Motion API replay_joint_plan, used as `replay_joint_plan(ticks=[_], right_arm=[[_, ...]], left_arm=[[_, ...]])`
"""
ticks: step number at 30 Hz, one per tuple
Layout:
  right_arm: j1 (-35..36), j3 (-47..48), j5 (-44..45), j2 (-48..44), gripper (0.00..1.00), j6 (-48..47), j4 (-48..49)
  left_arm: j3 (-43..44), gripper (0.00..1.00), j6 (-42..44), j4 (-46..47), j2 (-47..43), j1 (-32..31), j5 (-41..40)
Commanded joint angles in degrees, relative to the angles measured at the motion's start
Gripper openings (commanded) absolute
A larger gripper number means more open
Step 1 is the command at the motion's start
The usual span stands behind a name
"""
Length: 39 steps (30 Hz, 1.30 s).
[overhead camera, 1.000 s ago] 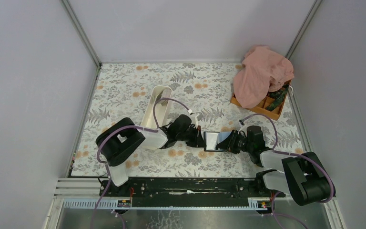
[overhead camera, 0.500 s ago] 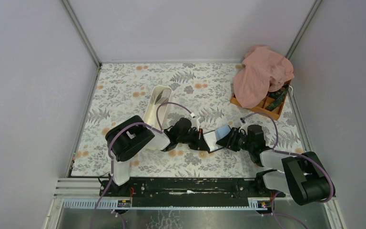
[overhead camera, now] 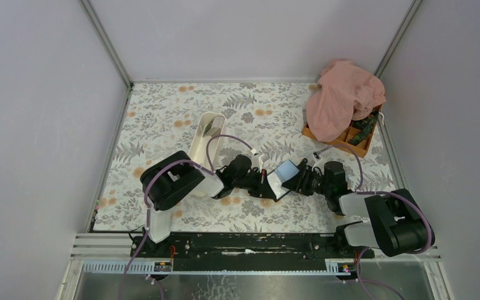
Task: Take the credit cards out of the card holder
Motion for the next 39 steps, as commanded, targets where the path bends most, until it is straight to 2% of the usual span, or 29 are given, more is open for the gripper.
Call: replay_joint_plan(ticks=[1, 5, 19, 22, 26, 36, 39], right_arm=[[1.12, -0.04, -13.26, 0.08, 0.39, 3.58, 4.52], [1.21, -0.09, -15.54, -2.65, 0.39, 4.77, 5.11], [1.88, 5.62, -12.09, -9.40, 0.39, -8.47, -19.58], [2.88, 5.74, -11.09, -10.20, 0.39, -9.30, -21.94], [4.36, 5.62, -9.91, -10.04, 0.39, -9.26, -21.98], [5.72, 4.74, -8.27, -6.87, 0.39, -3.90, -14.39], [5.74, 4.55, -5.85, -8.31, 0.38, -2.74, -15.55]], left_arm=[[-1.69, 0.00, 1.45, -4.18, 3.59, -0.89, -3.69], [-1.80, 0.00, 1.55, -4.28, 3.35, -0.89, -3.86], [-4.58, 0.00, 3.41, -5.75, -0.14, 3.66, -3.96], [-5.10, 0.00, 4.04, -6.28, -0.97, 4.65, -3.89], [-5.11, 0.00, 4.39, -6.50, -1.10, 4.91, -3.93], [-4.67, 0.00, 4.10, -5.82, -0.16, 4.83, -2.63], [-4.76, 0.00, 4.17, -5.91, -0.57, 4.80, -2.61]])
